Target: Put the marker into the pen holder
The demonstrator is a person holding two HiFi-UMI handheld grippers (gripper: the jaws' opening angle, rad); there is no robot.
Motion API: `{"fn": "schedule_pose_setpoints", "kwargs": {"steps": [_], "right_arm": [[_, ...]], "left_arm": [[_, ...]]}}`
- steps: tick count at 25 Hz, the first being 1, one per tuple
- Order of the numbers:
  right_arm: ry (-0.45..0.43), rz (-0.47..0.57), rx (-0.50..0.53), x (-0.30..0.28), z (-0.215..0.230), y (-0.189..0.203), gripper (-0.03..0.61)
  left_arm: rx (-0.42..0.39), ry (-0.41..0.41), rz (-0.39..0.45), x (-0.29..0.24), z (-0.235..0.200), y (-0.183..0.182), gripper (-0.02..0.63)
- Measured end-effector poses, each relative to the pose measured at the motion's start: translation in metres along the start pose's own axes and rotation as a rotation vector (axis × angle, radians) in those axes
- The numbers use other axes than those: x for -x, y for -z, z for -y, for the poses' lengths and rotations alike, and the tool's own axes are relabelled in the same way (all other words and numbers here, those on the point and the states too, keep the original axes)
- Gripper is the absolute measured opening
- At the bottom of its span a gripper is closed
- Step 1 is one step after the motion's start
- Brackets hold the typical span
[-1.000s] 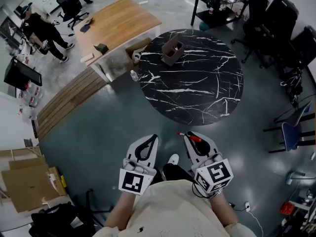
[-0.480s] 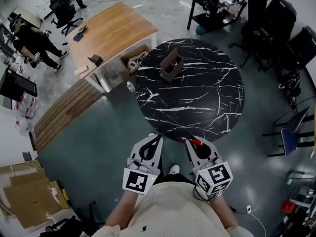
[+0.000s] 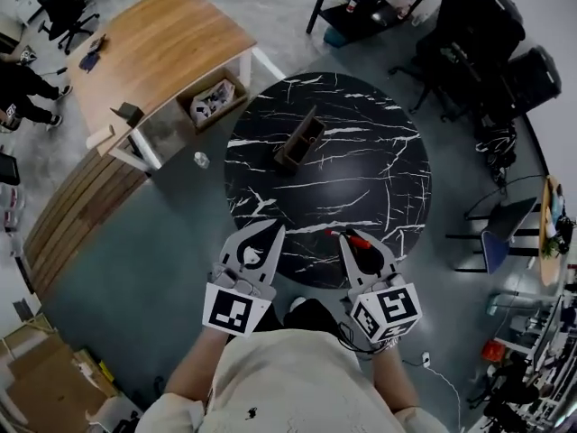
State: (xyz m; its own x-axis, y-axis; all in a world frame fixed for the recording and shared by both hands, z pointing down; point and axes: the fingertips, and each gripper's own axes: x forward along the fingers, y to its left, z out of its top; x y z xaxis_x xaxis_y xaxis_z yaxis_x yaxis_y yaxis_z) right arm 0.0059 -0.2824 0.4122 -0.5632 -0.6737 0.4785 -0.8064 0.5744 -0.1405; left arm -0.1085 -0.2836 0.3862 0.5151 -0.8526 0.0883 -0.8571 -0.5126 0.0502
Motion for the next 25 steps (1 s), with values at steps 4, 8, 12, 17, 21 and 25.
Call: {"fn": "schedule_pose_setpoints", "kwargs": {"steps": [4,8,12,17,21,25], "right_arm": [[0.012,-0.011,0.0,-0.049,0.009,-0.018,0.059],[0.005,-0.021,0.032,-0.09,0.019,-0.034,0.058],[-0.027,-0.02,0.057,-0.128,0.032,-0.051,0.058],[-0.071,-0.048,0.068,-0.172,0.048,-0.057,0.058],[-0.107,-0.073,0.084,-0.203,0.057,-0.056,0.059],[-0.113,-0.121,0.153,-0.231,0.062,-0.043,0.058]], "left_arm": [[-0.084,0.047,-0.037,-0.018,-0.035,0.002,0.008],[-0.076,0.034,-0.048,-0.025,-0.059,0.004,0.008],[-0.076,0.008,-0.099,-0.028,-0.069,0.016,0.008],[0.12,-0.136,-0.075,-0.029,-0.08,0.017,0.008],[0.134,-0.175,-0.116,-0.034,-0.084,0.026,0.008],[0.042,-0.167,-0.18,-0.038,-0.09,0.037,0.008]]}}
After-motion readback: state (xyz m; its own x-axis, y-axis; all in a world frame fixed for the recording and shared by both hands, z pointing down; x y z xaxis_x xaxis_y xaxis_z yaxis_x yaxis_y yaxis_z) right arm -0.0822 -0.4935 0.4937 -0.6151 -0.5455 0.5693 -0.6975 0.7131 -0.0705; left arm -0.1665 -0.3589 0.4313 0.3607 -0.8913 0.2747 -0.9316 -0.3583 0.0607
